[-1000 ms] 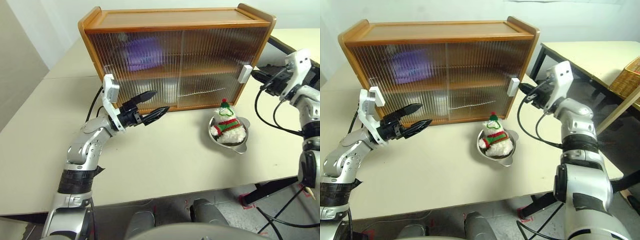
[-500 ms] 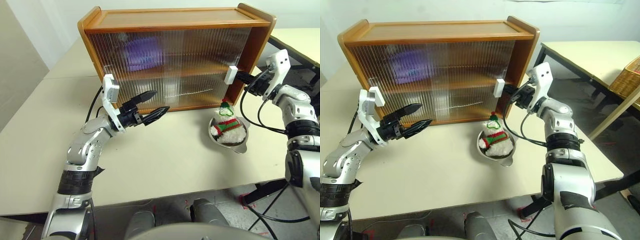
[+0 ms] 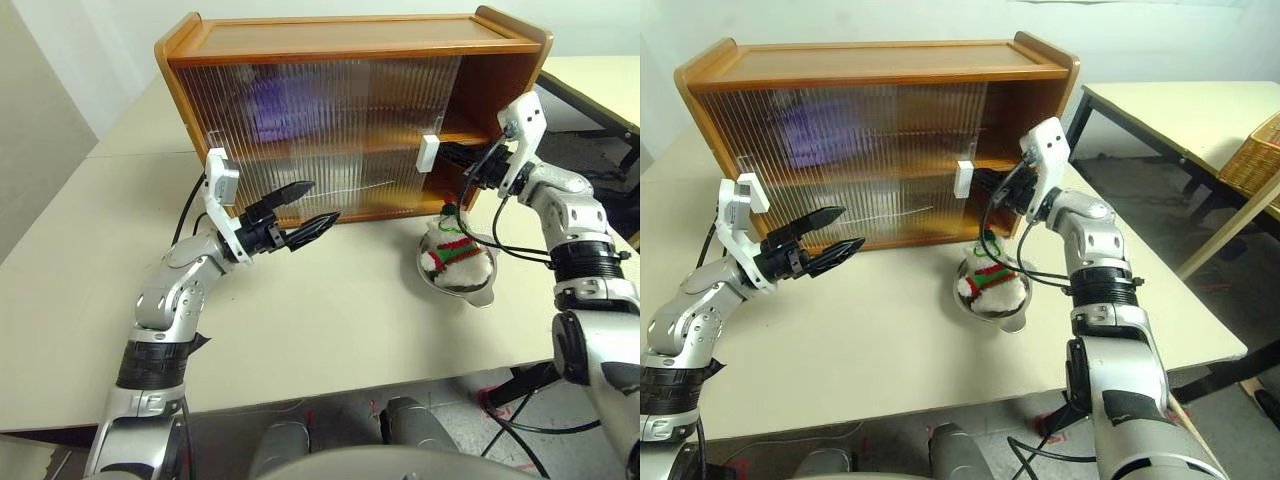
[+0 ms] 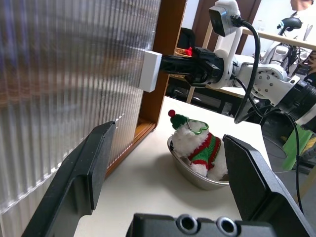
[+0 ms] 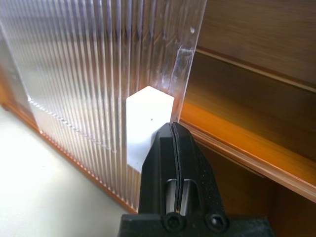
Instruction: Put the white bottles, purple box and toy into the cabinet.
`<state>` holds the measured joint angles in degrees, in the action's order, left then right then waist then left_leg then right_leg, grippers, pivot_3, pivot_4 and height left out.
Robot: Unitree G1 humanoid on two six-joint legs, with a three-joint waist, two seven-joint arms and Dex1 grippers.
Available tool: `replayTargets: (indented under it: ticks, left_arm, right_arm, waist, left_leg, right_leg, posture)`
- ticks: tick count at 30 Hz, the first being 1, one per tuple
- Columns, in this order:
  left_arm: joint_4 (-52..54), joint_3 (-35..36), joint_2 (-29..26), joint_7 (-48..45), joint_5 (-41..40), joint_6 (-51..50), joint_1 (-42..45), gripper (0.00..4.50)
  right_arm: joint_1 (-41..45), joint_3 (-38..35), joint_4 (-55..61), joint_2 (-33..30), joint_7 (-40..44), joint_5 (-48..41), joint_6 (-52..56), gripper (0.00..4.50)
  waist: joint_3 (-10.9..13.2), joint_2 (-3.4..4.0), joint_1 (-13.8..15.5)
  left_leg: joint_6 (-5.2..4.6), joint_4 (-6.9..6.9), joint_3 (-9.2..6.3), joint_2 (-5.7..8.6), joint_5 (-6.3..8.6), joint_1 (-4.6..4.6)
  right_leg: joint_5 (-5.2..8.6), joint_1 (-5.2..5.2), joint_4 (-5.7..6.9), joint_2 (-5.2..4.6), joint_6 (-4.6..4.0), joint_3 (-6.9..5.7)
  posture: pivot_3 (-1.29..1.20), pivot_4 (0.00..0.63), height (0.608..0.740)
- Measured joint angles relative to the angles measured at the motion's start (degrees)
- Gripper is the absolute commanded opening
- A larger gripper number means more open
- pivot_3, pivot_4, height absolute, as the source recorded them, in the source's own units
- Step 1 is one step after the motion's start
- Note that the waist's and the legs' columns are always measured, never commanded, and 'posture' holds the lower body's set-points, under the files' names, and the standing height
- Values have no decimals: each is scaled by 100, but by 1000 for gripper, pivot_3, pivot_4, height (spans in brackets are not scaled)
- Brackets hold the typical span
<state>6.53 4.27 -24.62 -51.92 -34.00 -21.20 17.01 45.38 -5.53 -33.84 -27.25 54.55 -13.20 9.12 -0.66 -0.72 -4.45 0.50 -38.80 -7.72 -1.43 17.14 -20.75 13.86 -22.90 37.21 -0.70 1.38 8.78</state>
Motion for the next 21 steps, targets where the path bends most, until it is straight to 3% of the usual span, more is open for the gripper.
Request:
replayTargets:
  ticks: [21]
  left_arm:
    - [2, 0, 25, 53, -1, 3, 4, 4500]
  right_arm:
    - [-10, 224, 236, 713, -292, -1, 237, 41]
  waist:
    - [0, 2, 9]
  left_leg:
    - [0, 0, 0, 0, 0, -3]
  right_leg:
    - [-2, -19, 0, 0, -4, 0]
  posture:
    - [-114, 0, 740]
